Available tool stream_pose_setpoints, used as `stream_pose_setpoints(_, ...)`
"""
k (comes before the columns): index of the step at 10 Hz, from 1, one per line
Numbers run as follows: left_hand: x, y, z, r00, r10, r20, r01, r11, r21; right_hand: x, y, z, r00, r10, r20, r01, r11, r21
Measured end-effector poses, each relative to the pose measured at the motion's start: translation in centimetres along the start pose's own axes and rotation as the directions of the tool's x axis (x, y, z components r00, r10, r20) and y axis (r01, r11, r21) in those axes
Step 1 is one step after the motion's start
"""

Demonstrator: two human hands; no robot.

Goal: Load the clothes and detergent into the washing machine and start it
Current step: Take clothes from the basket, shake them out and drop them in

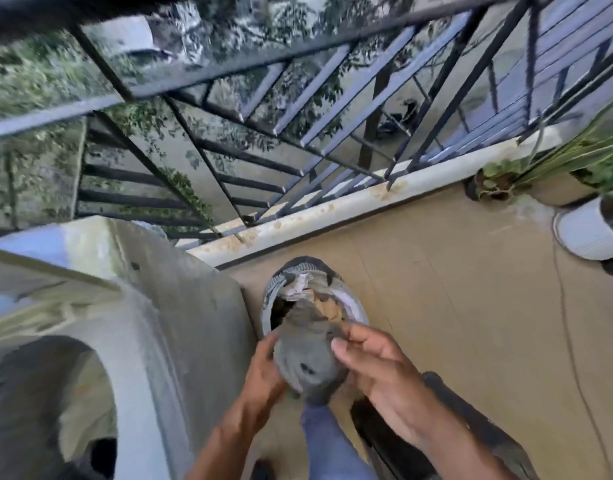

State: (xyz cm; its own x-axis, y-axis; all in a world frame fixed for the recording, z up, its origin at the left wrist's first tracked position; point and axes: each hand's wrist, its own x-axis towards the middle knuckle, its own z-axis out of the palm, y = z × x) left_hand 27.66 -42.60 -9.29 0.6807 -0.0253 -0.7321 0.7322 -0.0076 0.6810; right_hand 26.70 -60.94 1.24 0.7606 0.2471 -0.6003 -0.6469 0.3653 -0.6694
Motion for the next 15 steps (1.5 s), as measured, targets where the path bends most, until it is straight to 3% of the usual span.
stream_pose_setpoints(1, -3.9, 5.0, -1.2, 0.994, 0.073, 0.080, -0.081, 0.992, 0.092, -1.3, -1.0, -0.5, 0.984, -0.077, -0.164, 0.080, 0.997, 0.013)
stream_pose_setpoints(2, -7.5, 9.5, -1.8, 0.975, 0.153, 0.159, -0.162, 0.986, 0.045, -1.4, 0.0, -1.9, 0.927, -0.067, -0.368, 0.063, 0.998, -0.023)
stream_pose_setpoints(3, -9.9, 12.6, -2.2, 0.952, 0.211, 0.223, -0.204, 0.978, -0.051, -0.6, 1.4, -2.2, 0.902, -0.018, -0.432, -0.091, 0.969, -0.231)
stream_pose_setpoints(4, -13.4, 15.2, -3.3, 0.904, 0.269, 0.332, -0.222, 0.960, -0.172, 1.0, 3.8, -1.1, 0.926, -0.071, -0.370, -0.118, 0.879, -0.462)
stream_pose_setpoints(5, -15.9, 16.1, -4.1, 0.874, 0.293, 0.387, -0.200, 0.944, -0.262, 0.6, 3.4, 1.8, 0.956, -0.001, -0.294, -0.117, 0.917, -0.383)
stream_pose_setpoints(6, -17.1, 15.7, -7.7, 0.914, 0.303, 0.270, -0.187, 0.905, -0.381, 0.6, 1.9, 4.9, 0.955, 0.008, -0.296, -0.094, 0.956, -0.278)
stream_pose_setpoints(7, -19.1, 15.1, -12.3, 0.907, 0.409, 0.096, -0.388, 0.903, -0.183, -0.2, 0.0, 7.5, 0.962, -0.131, -0.240, 0.067, 0.963, -0.260)
stream_pose_setpoints(8, -20.9, 14.5, -15.6, 0.885, 0.464, 0.018, -0.458, 0.878, -0.141, -1.9, -1.7, 10.0, 0.972, -0.186, -0.147, 0.155, 0.968, -0.200)
stream_pose_setpoints(10, -24.0, 10.5, -23.6, 0.851, 0.495, -0.175, -0.518, 0.846, -0.129, -5.9, -2.6, 18.9, 0.950, -0.235, 0.207, 0.253, 0.965, -0.063)
stream_pose_setpoints(11, -25.9, 8.9, -28.2, 0.810, 0.475, -0.344, -0.551, 0.817, -0.169, -6.5, -0.8, 24.7, 0.913, -0.205, 0.354, 0.218, 0.976, 0.003)
stream_pose_setpoints(12, -28.1, 6.8, -32.6, 0.767, 0.442, -0.465, -0.579, 0.789, -0.206, -5.6, 2.6, 29.3, 0.896, -0.114, 0.430, 0.157, 0.985, -0.065)
stream_pose_setpoints(13, -29.1, 4.6, -35.6, 0.735, 0.416, -0.536, -0.578, 0.797, -0.175, -4.4, 5.5, 32.1, 0.901, -0.024, 0.433, 0.145, 0.958, -0.247)
stream_pose_setpoints(14, -29.3, 1.9, -38.8, 0.681, 0.374, -0.630, -0.551, 0.828, -0.104, -3.0, 8.5, 35.4, 0.914, 0.019, 0.405, 0.171, 0.887, -0.429)
stream_pose_setpoints(15, -28.8, 0.5, -40.5, 0.682, 0.356, -0.639, -0.540, 0.834, -0.113, -1.9, 10.1, 37.8, 0.935, -0.018, 0.355, 0.206, 0.841, -0.500)
